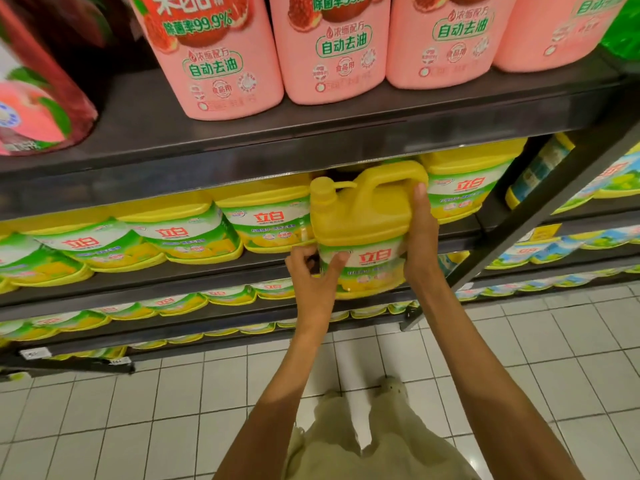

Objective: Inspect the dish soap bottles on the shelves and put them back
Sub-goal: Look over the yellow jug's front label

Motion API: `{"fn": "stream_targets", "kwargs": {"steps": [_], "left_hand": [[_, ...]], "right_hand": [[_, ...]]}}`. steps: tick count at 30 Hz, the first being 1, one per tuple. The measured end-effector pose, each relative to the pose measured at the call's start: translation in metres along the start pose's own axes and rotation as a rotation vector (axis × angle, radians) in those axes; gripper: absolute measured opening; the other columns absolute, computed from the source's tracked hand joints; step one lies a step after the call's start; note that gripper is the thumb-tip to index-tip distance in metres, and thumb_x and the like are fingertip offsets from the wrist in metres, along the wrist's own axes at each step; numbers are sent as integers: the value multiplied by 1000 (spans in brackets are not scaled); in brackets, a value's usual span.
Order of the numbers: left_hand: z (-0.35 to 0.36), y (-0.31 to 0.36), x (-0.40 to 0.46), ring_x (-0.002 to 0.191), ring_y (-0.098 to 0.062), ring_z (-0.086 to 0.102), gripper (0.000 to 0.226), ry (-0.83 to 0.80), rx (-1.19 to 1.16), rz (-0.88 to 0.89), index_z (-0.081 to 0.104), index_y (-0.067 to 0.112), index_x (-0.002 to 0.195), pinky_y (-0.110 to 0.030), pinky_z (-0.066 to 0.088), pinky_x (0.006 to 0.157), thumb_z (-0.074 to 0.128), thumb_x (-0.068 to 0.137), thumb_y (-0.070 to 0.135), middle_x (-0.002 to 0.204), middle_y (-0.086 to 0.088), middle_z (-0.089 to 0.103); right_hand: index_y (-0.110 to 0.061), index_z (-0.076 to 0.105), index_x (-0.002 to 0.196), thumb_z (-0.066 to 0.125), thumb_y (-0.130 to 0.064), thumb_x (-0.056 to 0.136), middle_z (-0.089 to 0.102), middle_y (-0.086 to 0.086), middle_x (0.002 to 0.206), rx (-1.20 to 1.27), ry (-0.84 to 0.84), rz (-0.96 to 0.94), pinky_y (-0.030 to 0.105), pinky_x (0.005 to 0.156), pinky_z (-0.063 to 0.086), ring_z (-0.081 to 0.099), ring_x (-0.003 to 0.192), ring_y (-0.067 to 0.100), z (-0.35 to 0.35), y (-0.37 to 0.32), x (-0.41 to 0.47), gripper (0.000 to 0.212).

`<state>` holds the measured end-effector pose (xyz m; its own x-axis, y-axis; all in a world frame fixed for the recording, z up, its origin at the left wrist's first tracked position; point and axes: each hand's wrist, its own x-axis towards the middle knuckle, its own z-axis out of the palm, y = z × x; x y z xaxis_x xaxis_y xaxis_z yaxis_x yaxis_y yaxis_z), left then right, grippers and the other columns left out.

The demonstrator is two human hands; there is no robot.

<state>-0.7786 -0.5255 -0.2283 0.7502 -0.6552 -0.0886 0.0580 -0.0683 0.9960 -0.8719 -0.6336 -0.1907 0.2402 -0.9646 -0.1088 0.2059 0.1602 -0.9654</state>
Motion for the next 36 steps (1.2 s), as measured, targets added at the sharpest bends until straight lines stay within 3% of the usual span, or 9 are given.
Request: {"fn": "stream_targets", "kwargs": {"steps": [2, 4, 7, 10, 14, 17, 25, 30, 36], "left_hand": [[-6, 4, -9, 103, -18, 53, 46, -95, -23, 29, 47, 30, 106, -32, 48, 87, 77, 72, 37, 116, -8, 51], [-16, 7, -8, 116, -1, 54, 72, -280, -36, 9, 35, 42, 129, -22, 51, 90, 69, 67, 54, 132, 11, 49], [-31, 7, -8, 111, 7, 56, 85, -450, 92, -69, 38, 37, 134, -15, 51, 88, 66, 59, 64, 122, 23, 55], [-30, 4, -21, 108, -9, 64, 79, -362, 41, -177, 54, 27, 125, -27, 53, 91, 67, 59, 68, 117, 7, 66], [-23, 14, -37, 100, -7, 68, 58, -265, -121, -256, 60, 29, 119, -21, 55, 80, 64, 70, 59, 111, 6, 71], [-18, 34, -41, 103, -18, 69, 72, -328, -191, -340, 60, 22, 125, -37, 55, 88, 63, 65, 62, 112, -1, 72], [-8, 45, -56, 109, -23, 66, 53, -503, -166, -567, 60, 34, 116, -45, 50, 97, 45, 76, 67, 119, -4, 69], [8, 36, -67, 111, -31, 64, 91, -326, -144, -581, 43, 20, 141, -52, 48, 98, 60, 66, 69, 126, -11, 64], [8, 32, -69, 105, -32, 67, 58, -295, -331, -673, 63, 24, 122, -53, 51, 93, 47, 85, 66, 115, -14, 70]], "right_hand": [[-46, 69, 101, 50, -68, 82, 74, -8, 108, 82, 23, 80, 32, 79, 59, 71, 101, 14, -4, 2, -13, 35], [-48, 69, 101, 45, -66, 89, 74, -5, 110, 180, -8, 140, 40, 83, 59, 71, 102, 18, -10, 5, -24, 32], [-43, 65, 109, 38, -60, 97, 75, -6, 106, 276, -32, 212, 31, 70, 60, 72, 96, 16, -18, 5, -37, 34], [-42, 61, 118, 38, -62, 96, 74, -6, 109, 206, -80, 262, 32, 68, 60, 72, 97, 16, -28, 2, -39, 38], [-39, 51, 134, 46, -73, 75, 71, -4, 118, 21, -198, 304, 38, 80, 60, 71, 101, 15, -37, -13, -41, 68], [-33, 52, 135, 48, -68, 76, 71, -1, 119, -7, -269, 295, 40, 85, 59, 70, 105, 19, -46, -23, -45, 69], [-25, 63, 124, 57, -69, 71, 72, 11, 114, -80, -283, 441, 54, 94, 52, 69, 103, 32, -65, -32, -46, 69], [-16, 46, 138, 56, -71, 79, 62, 7, 128, -370, -201, 418, 43, 92, 54, 65, 106, 23, -70, -40, -42, 81], [-33, 43, 131, 50, -78, 68, 51, -25, 101, -522, -315, 207, 28, 81, 42, 55, 95, 1, -72, -63, -66, 77]]}}
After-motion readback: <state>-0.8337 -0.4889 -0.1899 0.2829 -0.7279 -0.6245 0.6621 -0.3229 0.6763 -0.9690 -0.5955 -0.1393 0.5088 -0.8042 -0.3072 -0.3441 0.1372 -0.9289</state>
